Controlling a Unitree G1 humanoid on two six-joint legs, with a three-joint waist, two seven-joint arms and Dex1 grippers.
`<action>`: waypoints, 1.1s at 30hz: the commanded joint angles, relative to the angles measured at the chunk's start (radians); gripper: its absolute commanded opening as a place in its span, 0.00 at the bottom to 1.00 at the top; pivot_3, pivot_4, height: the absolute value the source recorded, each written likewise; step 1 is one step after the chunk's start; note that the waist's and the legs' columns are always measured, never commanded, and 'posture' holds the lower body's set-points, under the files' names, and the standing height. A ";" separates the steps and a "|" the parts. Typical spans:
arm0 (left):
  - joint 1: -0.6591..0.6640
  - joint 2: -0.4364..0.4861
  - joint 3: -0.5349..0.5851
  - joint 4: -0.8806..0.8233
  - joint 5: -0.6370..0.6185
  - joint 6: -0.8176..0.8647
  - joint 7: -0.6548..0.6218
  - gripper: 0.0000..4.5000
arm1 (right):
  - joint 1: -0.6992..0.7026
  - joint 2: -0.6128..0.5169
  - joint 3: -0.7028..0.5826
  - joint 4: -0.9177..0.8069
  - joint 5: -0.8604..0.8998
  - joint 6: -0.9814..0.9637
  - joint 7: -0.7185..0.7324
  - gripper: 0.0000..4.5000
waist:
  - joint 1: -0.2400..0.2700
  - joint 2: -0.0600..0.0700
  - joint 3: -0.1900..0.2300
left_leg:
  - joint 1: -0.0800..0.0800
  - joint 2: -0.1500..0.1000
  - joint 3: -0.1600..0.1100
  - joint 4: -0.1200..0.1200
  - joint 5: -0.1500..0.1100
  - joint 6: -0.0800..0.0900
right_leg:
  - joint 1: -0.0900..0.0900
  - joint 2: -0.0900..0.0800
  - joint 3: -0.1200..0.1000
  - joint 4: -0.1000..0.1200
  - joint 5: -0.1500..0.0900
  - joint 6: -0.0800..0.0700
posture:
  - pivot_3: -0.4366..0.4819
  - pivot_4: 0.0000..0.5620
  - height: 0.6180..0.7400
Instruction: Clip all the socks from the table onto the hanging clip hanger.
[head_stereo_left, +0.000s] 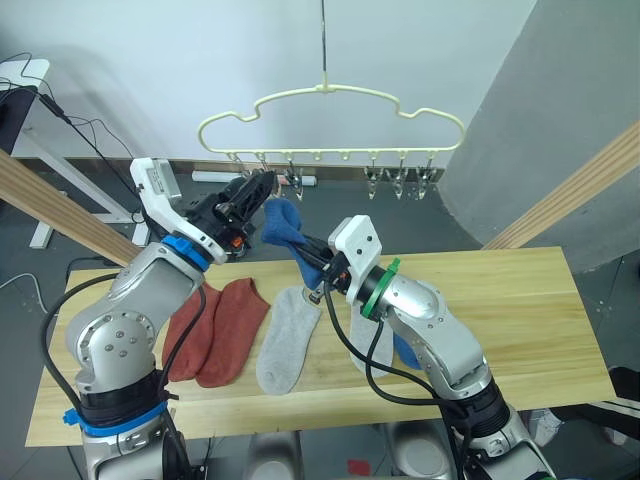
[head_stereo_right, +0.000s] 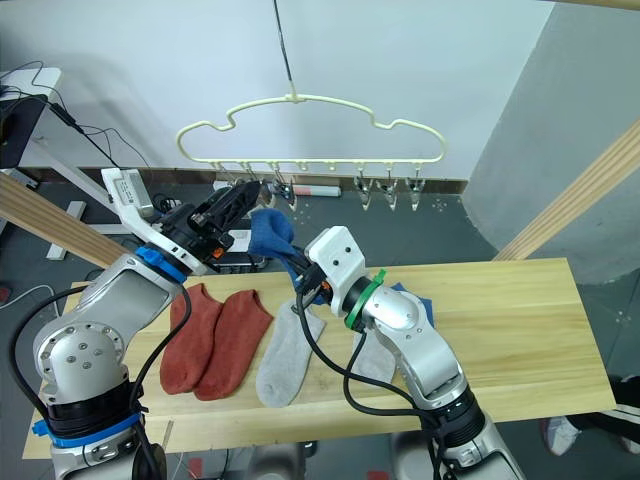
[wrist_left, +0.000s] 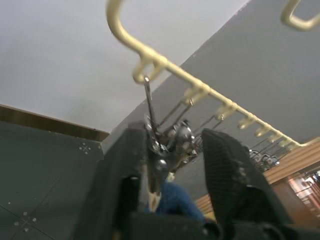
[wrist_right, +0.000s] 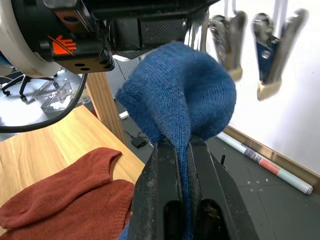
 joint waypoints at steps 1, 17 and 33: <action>0.011 0.013 0.015 -0.028 -0.028 -0.011 0.001 0.60 | -0.001 0.011 0.003 -0.021 0.012 -0.026 0.002 0.00 | 0.000 0.000 0.000 | 0.000 0.000 0.000 0.000 0.000 0.000 | 0.000 0.000 0.000 0.000 0.000 0.000 | 0.29 0.65 0.97; 0.132 0.130 0.000 -0.081 0.058 -0.046 -0.098 0.61 | -0.018 -0.034 0.005 0.014 -0.029 -0.011 -0.009 0.48 | 0.001 0.000 0.000 | 0.000 0.000 0.000 0.000 0.000 0.000 | 0.000 0.000 0.000 0.001 0.000 0.000 | 0.30 0.64 0.97; 0.251 0.130 -0.157 -0.138 0.506 -0.362 -0.230 0.61 | 0.081 -0.385 -0.235 -0.298 0.179 0.096 0.219 0.48 | 0.018 0.000 0.000 | 0.000 -0.001 0.001 0.000 0.000 0.000 | 0.000 -0.003 0.000 0.000 0.000 0.000 | 0.29 0.65 0.97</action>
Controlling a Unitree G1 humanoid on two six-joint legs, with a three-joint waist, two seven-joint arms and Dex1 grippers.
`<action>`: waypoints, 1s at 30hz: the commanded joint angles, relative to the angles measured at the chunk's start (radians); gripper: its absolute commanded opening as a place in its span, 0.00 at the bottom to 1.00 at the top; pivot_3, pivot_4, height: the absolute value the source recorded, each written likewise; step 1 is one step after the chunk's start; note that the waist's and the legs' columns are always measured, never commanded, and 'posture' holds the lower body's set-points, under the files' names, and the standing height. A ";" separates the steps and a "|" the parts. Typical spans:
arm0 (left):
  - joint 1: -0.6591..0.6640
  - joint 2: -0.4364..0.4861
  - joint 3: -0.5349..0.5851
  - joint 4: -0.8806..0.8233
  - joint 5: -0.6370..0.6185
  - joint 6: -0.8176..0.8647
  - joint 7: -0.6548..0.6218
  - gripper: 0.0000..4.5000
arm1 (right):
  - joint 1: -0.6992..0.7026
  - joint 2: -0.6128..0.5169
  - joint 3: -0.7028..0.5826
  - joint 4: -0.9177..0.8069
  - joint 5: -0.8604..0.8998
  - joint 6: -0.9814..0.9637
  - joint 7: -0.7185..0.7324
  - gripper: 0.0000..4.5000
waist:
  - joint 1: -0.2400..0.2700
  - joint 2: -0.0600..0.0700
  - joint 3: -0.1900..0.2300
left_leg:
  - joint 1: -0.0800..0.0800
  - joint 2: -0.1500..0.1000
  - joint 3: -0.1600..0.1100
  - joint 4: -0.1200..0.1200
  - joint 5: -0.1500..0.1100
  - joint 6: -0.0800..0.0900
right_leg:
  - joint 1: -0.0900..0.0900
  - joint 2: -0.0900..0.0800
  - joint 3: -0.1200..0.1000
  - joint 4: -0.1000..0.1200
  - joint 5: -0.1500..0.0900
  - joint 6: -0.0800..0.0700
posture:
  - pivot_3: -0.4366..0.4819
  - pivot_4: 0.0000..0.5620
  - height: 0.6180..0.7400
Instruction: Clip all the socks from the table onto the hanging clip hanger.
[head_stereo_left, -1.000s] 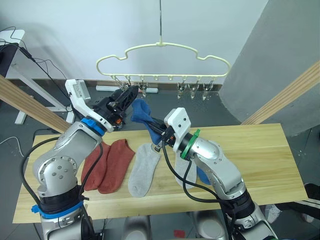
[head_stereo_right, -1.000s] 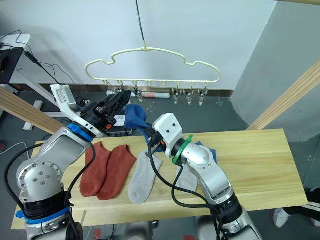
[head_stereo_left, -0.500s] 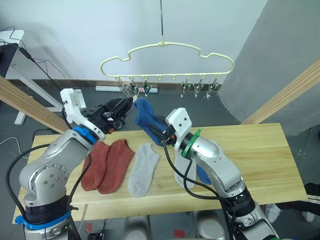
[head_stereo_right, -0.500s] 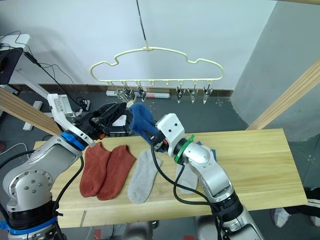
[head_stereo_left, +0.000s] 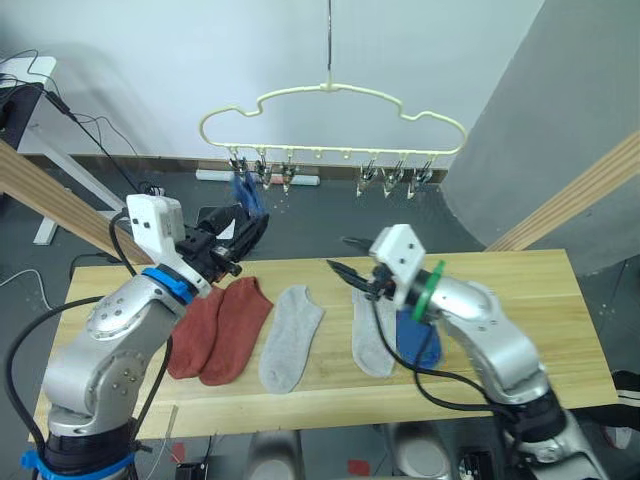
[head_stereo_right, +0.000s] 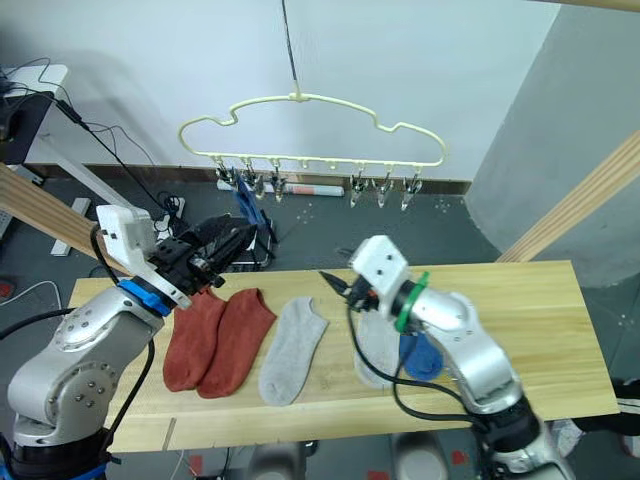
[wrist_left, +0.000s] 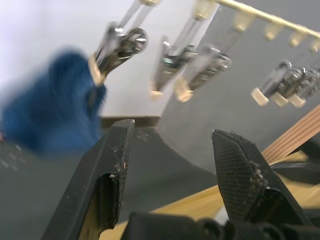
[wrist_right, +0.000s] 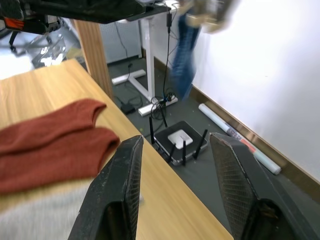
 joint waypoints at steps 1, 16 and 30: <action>0.004 -0.038 -0.022 -0.028 0.084 -0.089 0.007 0.61 | 0.021 -0.079 -0.113 -0.122 0.118 0.033 0.084 0.48 | 0.000 0.000 0.000 | 0.000 0.000 0.000 0.000 0.000 0.000 | 0.000 0.000 0.000 0.000 0.000 0.000 | 0.29 0.65 0.97; -0.005 -0.235 -0.132 0.027 0.340 -0.303 0.063 0.61 | 0.099 -0.353 -0.412 -0.223 0.385 0.093 0.197 0.48 | -0.006 0.000 0.000 | 0.000 -0.002 0.000 0.002 0.000 0.001 | 0.002 0.002 0.000 0.000 0.000 0.000 | 0.20 0.64 0.97; -0.044 -0.324 -0.153 0.127 0.433 -0.378 0.096 0.61 | 0.083 -0.390 -0.410 -0.210 0.414 0.093 0.170 0.48 | -0.024 -0.001 0.000 | 0.000 -0.002 0.000 0.004 0.000 0.001 | 0.002 0.003 0.000 0.001 0.001 0.001 | 0.19 0.63 0.97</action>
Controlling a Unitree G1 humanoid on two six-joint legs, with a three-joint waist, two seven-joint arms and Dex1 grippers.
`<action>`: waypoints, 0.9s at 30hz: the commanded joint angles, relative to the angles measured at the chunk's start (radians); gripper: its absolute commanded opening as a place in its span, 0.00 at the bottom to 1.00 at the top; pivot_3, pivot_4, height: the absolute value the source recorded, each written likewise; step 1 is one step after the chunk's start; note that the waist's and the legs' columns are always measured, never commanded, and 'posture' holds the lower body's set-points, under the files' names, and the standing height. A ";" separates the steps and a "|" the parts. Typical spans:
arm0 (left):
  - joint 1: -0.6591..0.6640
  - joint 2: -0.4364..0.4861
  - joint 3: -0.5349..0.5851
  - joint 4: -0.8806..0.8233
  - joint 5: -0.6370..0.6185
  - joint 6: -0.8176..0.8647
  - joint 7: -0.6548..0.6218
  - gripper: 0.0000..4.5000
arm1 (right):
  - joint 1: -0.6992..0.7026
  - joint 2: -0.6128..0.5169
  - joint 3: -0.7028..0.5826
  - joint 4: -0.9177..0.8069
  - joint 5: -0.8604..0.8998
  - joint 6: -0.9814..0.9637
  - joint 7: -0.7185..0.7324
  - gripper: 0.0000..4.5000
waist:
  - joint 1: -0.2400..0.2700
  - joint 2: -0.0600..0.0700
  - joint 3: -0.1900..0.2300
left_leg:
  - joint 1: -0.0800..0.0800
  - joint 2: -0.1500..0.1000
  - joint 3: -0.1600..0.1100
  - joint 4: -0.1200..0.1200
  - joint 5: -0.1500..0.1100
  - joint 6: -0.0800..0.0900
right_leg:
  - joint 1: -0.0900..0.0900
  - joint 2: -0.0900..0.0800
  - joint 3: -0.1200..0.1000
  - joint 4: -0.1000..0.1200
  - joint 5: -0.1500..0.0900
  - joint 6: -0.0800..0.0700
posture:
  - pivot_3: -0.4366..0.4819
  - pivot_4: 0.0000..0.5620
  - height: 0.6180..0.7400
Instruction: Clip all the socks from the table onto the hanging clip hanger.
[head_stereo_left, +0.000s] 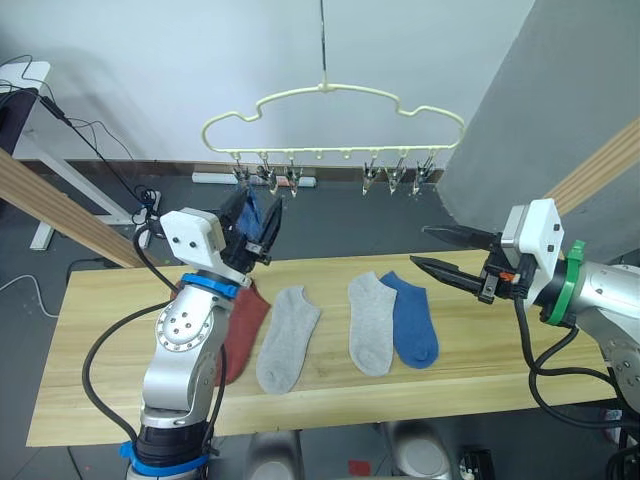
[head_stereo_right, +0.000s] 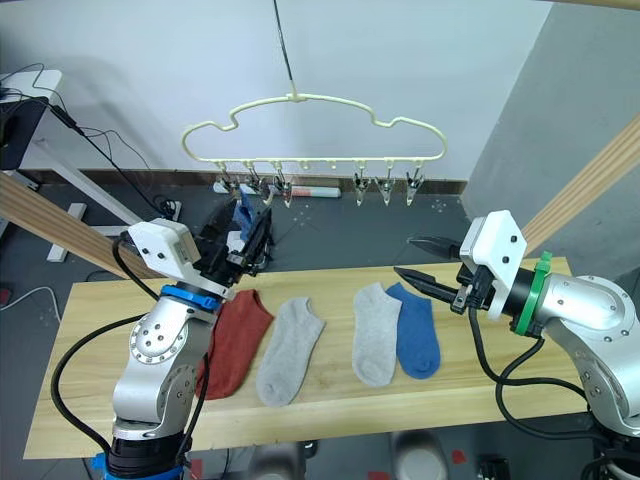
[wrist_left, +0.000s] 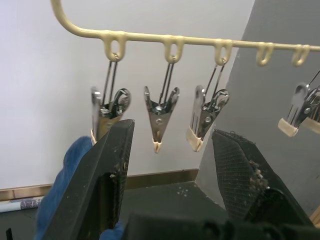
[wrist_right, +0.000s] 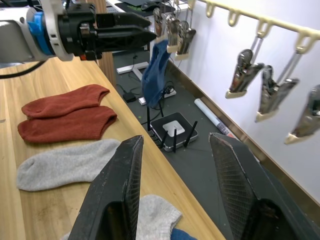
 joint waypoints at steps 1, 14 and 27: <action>-0.020 -0.014 -0.008 0.001 0.019 -0.029 0.005 0.61 | -0.003 -0.014 -0.016 -0.023 0.016 -0.013 -0.003 0.48 | 0.000 0.000 0.000 | 0.000 0.000 0.000 0.000 0.000 0.000 | 0.000 0.000 0.000 0.000 0.000 0.000 | 0.19 0.63 0.97; -0.034 -0.042 -0.013 0.031 0.048 -0.056 0.001 0.35 | -0.001 -0.022 -0.014 -0.022 0.024 -0.010 -0.020 0.49 | -0.002 0.000 0.000 | 0.000 0.000 0.000 0.002 0.000 0.000 | 0.001 0.000 0.000 0.001 0.000 0.001 | 0.18 0.64 0.97; -0.098 -0.067 0.000 0.110 0.066 -0.058 0.039 0.35 | -0.023 -0.022 -0.002 -0.014 0.032 -0.007 -0.027 0.49 | -0.003 0.000 0.000 | 0.000 -0.001 0.000 0.014 0.000 0.001 | 0.001 0.002 0.001 0.010 0.000 0.001 | 0.17 0.64 0.97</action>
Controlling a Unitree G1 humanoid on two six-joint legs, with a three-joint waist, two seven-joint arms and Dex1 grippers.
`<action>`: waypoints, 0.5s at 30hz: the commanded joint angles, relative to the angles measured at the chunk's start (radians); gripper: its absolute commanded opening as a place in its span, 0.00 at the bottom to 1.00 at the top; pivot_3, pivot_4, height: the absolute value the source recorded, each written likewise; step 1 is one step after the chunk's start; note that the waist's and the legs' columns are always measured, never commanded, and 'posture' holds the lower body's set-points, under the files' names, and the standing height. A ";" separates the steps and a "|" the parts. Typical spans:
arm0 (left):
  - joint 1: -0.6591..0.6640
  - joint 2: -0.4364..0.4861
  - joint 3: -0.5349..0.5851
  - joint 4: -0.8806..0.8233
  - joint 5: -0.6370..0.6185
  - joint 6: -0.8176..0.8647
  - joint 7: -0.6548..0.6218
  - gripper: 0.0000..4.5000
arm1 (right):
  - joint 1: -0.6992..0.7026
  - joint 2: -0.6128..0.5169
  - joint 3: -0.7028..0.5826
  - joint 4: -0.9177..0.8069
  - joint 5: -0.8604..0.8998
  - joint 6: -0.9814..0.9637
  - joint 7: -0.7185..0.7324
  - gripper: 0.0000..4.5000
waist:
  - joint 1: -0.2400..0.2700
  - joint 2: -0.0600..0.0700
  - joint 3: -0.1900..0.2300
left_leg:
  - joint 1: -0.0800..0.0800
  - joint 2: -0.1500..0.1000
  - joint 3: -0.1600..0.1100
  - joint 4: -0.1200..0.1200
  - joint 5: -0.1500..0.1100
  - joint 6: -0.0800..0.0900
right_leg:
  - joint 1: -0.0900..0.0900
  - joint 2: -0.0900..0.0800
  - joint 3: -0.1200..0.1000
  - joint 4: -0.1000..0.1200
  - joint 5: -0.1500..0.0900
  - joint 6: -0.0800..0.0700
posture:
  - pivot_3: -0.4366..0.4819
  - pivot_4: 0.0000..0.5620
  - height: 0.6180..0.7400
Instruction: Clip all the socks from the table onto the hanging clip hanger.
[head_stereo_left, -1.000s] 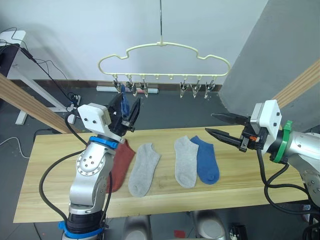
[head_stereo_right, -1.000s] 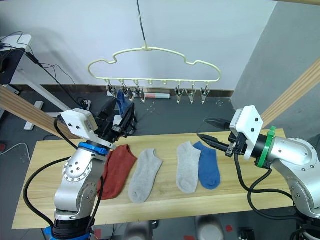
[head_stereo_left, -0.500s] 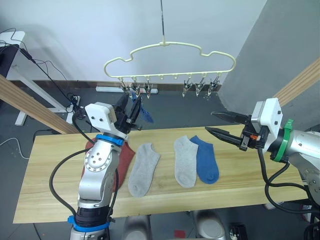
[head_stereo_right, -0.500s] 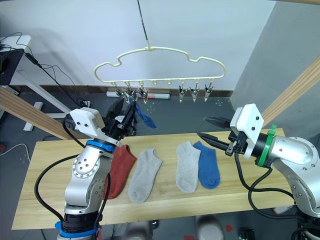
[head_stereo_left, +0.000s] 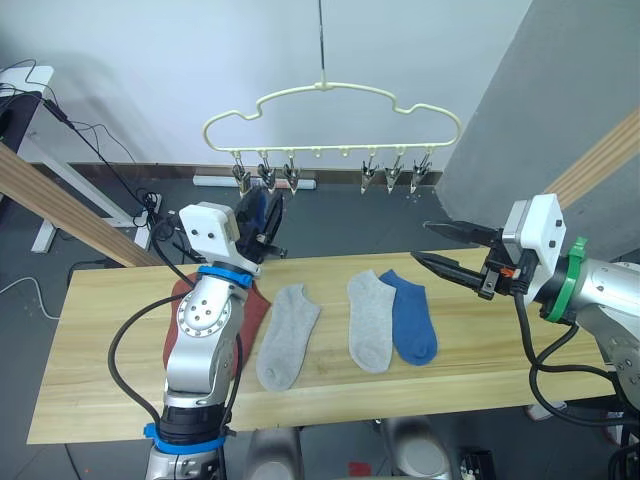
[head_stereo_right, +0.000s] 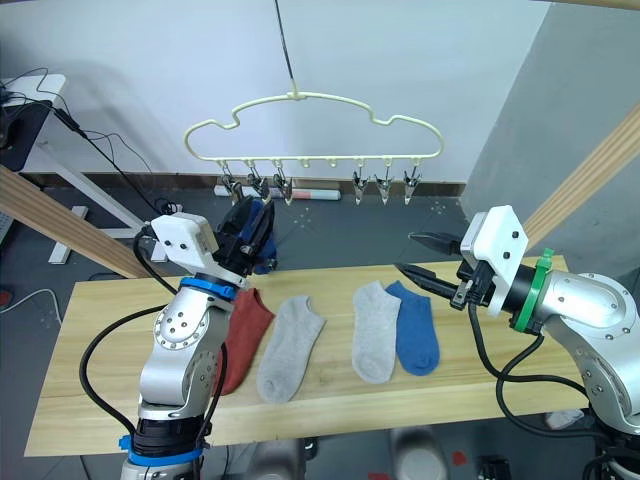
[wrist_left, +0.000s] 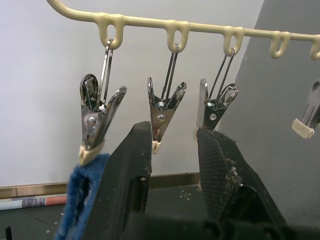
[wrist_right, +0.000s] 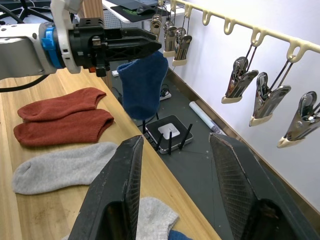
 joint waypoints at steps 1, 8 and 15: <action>-0.025 -0.010 0.013 0.004 0.003 -0.027 0.012 0.35 | -0.019 -0.011 -0.005 -0.014 0.019 -0.006 0.002 0.49 | 0.000 0.000 0.000 | 0.000 0.000 0.000 0.000 0.000 0.000 | 0.000 0.000 0.000 0.000 0.000 0.001 | 0.17 0.64 0.97; -0.064 -0.007 0.028 0.047 0.005 -0.044 0.019 0.35 | -0.043 -0.013 -0.001 -0.012 0.062 0.016 0.018 0.49 | -0.004 0.000 0.000 | 0.001 0.002 0.000 0.000 0.000 0.000 | 0.000 0.002 0.000 0.002 0.000 0.000 | 0.17 0.64 0.97; -0.086 -0.006 0.031 0.067 0.005 -0.057 0.014 0.35 | -0.057 -0.010 0.007 -0.010 0.083 0.023 0.019 0.49 | -0.006 0.000 0.000 | 0.000 0.002 0.000 0.000 0.000 0.000 | 0.000 0.002 0.000 0.001 0.000 0.000 | 0.17 0.64 0.97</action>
